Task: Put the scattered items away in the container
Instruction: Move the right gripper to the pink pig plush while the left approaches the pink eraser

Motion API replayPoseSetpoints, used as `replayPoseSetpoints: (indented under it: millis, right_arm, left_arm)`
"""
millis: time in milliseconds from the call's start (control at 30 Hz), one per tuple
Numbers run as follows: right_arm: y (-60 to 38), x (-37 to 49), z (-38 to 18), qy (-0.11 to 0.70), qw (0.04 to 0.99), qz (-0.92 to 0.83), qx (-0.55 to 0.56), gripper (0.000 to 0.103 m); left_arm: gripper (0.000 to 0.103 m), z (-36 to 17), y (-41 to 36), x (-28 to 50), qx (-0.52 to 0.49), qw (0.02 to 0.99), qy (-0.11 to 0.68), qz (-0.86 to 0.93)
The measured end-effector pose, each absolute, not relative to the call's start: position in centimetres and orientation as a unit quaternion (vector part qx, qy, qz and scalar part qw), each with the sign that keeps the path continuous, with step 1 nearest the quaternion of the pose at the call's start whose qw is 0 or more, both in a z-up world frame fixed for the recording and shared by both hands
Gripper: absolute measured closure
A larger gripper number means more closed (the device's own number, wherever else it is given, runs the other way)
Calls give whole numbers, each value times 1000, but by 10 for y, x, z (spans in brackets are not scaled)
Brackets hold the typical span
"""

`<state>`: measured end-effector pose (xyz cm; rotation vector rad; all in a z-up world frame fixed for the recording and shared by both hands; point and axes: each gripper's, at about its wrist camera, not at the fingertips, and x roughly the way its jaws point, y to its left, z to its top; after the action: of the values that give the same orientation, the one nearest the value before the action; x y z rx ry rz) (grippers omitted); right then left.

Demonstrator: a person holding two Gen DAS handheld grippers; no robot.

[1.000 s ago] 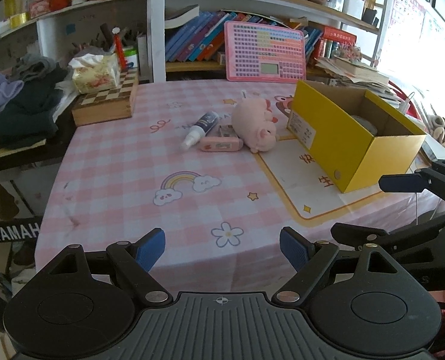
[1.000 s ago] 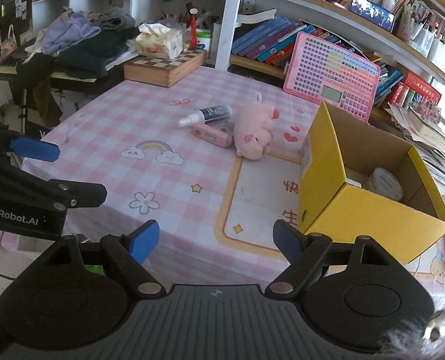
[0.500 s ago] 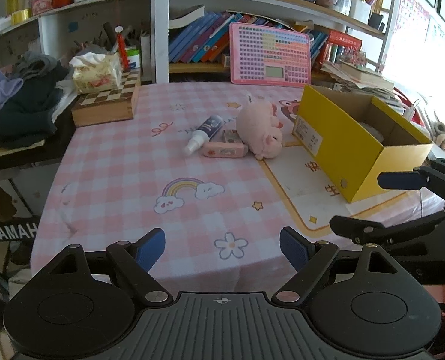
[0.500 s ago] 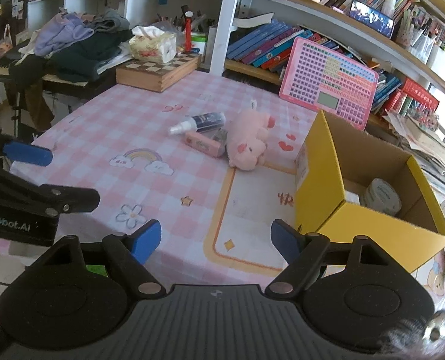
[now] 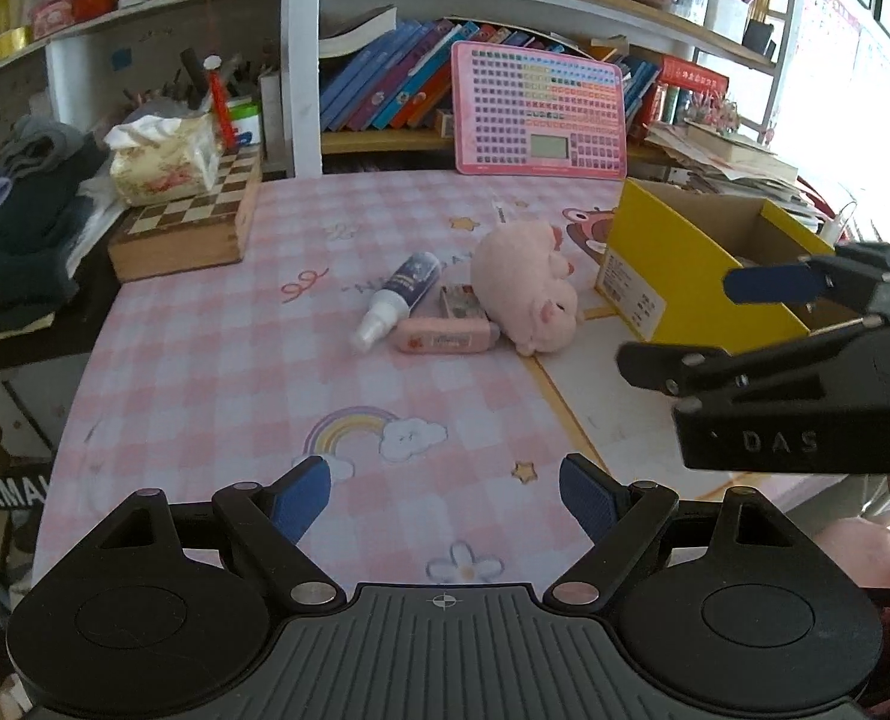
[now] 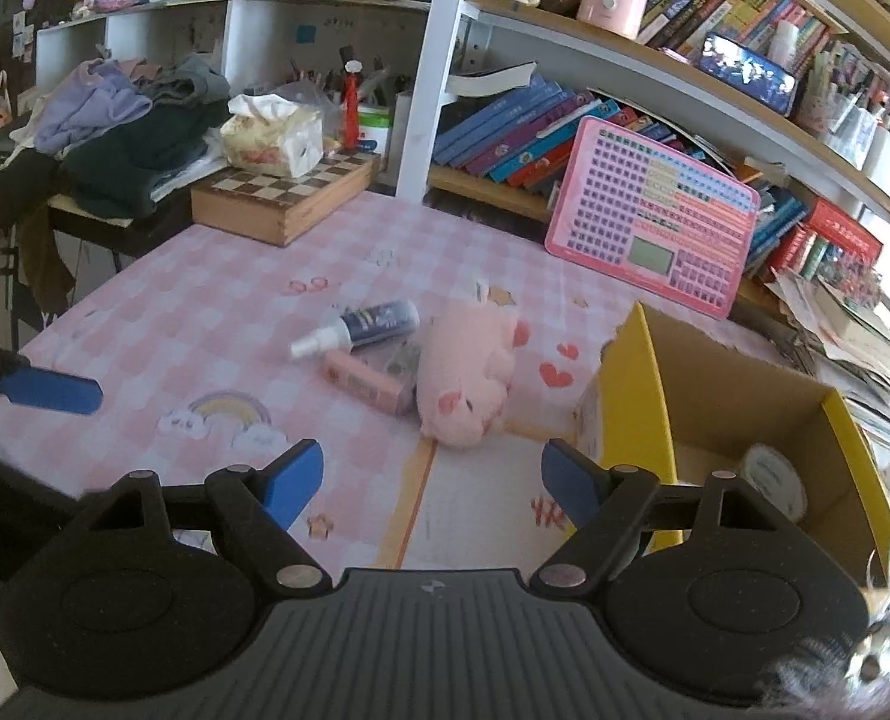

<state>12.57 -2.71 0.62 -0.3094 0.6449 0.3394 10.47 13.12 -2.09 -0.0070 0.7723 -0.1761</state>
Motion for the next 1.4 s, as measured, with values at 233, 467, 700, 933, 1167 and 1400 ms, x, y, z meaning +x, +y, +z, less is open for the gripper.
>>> replayPoseSetpoints:
  millis: [233, 467, 700, 933, 1167, 1400]
  right_arm:
    - [-22, 173, 10, 330, 923, 164, -111, 23]
    - [-18, 214, 0, 359, 915, 161, -92, 23]
    - [-10, 244, -10, 376, 905, 165, -108, 23]
    - [-9, 267, -24, 401, 894, 158, -122, 23]
    - [-12, 286, -35, 420, 886, 153, -122, 23]
    - [-9, 302, -42, 436, 878, 155, -124, 23]
  left_arm:
    - [18, -28, 126, 138, 12, 926, 365, -90]
    - [19, -39, 121, 168, 14, 924, 371, -97]
    - [27, -52, 116, 198, 10, 920, 376, -109]
    - [28, -65, 111, 227, 7, 919, 378, -111]
    - [28, -79, 105, 247, -2, 916, 389, -102]
    - [28, -87, 101, 259, 0, 914, 393, -99]
